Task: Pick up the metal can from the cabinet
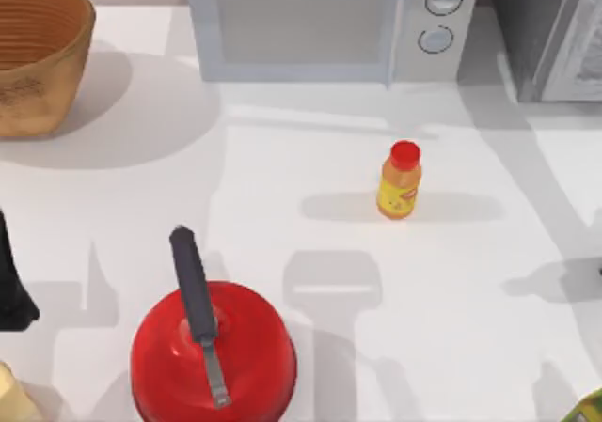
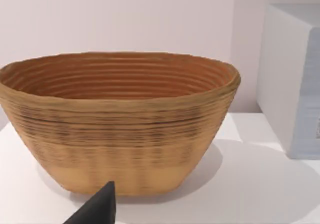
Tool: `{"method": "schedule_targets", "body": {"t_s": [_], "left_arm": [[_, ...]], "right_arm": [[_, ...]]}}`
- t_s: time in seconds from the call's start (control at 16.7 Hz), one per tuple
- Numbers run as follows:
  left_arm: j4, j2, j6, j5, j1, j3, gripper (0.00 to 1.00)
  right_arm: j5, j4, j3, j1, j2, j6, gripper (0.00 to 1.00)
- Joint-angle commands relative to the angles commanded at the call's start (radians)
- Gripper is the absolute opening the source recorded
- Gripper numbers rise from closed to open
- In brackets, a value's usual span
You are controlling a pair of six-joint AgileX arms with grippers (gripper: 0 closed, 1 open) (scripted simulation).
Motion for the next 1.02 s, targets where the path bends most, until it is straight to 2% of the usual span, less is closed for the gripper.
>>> {"method": "schedule_targets", "body": {"t_s": [0.12, 0.18, 0.72, 1.02], "left_arm": [[0.000, 0.000, 0.000, 0.000, 0.000, 0.000, 1.00], [0.000, 0.000, 0.000, 0.000, 0.000, 0.000, 1.00], [0.000, 0.000, 0.000, 0.000, 0.000, 0.000, 1.00], [0.000, 0.000, 0.000, 0.000, 0.000, 0.000, 1.00]], "right_arm": [[0.000, 0.000, 0.000, 0.000, 0.000, 0.000, 0.02], [0.000, 0.000, 0.000, 0.000, 0.000, 0.000, 0.00], [0.003, -0.003, 0.000, 0.004, -0.004, 0.001, 0.00], [0.130, -0.156, -0.011, 0.128, -0.166, -0.001, 0.00]]}}
